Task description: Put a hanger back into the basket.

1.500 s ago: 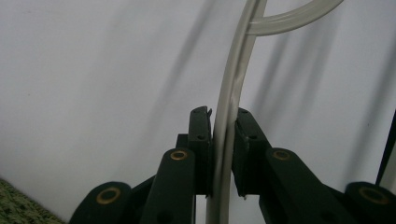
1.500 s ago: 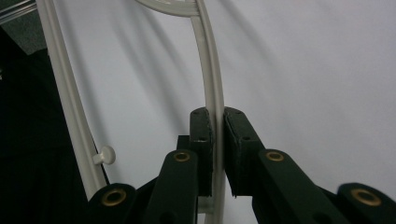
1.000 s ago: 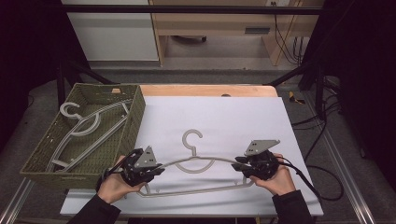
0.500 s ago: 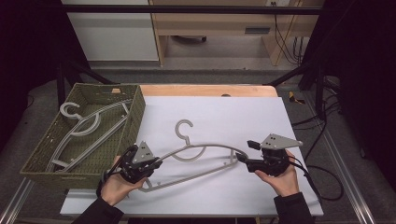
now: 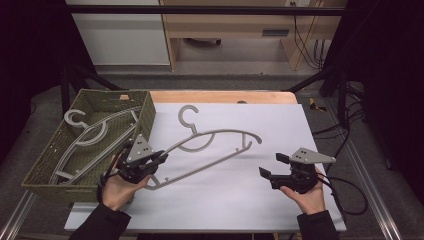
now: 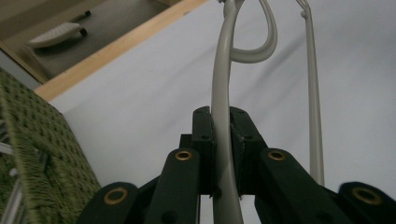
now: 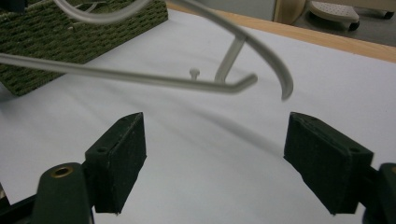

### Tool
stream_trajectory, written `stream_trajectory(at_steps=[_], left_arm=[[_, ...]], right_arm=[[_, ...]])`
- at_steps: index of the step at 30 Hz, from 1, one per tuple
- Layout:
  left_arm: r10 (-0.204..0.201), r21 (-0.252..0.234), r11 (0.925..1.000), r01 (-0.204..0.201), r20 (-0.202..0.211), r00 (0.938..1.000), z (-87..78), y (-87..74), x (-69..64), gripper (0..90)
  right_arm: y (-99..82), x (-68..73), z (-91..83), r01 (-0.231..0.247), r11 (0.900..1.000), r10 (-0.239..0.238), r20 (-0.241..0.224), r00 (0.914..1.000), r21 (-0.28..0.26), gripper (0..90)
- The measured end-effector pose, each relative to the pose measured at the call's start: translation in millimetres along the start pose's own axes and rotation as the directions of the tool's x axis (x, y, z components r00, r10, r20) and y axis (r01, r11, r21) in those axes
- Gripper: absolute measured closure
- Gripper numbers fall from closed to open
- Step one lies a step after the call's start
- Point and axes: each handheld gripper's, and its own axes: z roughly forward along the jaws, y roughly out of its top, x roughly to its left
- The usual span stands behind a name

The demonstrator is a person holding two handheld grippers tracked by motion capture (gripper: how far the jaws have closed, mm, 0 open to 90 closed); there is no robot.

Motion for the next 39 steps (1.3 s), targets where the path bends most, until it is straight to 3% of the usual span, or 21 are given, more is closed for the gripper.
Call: stream_trajectory(at_steps=[4, 9, 19, 30, 39], left_arm=[[-0.037, -0.058, 0.9977, 0.035, -0.024, 0.9991, -9.4, 8.2, 13.0, 82.0], [-0.072, -0.096, 0.993, 0.068, -0.038, 0.9967, -21.8, 13.4, 31.0, 82.0], [-0.137, -0.142, 0.9822, 0.123, -0.093, 0.9861, -45.5, 8.9, 69.1, 82.0], [-0.192, -0.18, 0.9705, 0.161, -0.177, 0.9652, -70.7, -2.9, 110.4, 82.0], [-0.21, -0.182, 0.9684, 0.17, -0.228, 0.9509, -82.9, -22.2, 134.7, 82.0]], right_arm=[[-1.6, -0.1, -1.2, -0.015, 0.9999, 0.015, 0.004, 0.9999, -0.002, 14.7], [-4.1, -0.6, -0.1, -0.036, 0.9993, 0.036, 0.031, 0.9989, -0.006, 8.3], [-6.7, -1.9, 0.7, -0.034, 0.9994, 0.034, 0.04, 0.9986, 0.0, 6.8], [-7.0, -2.2, 2.2, -0.031, 0.9995, 0.03, 0.036, 0.9989, 0.005, 6.8], [-6.9, -2.3, 3.5, -0.033, 0.9994, 0.032, 0.04, 0.9987, 0.009, 6.6]])
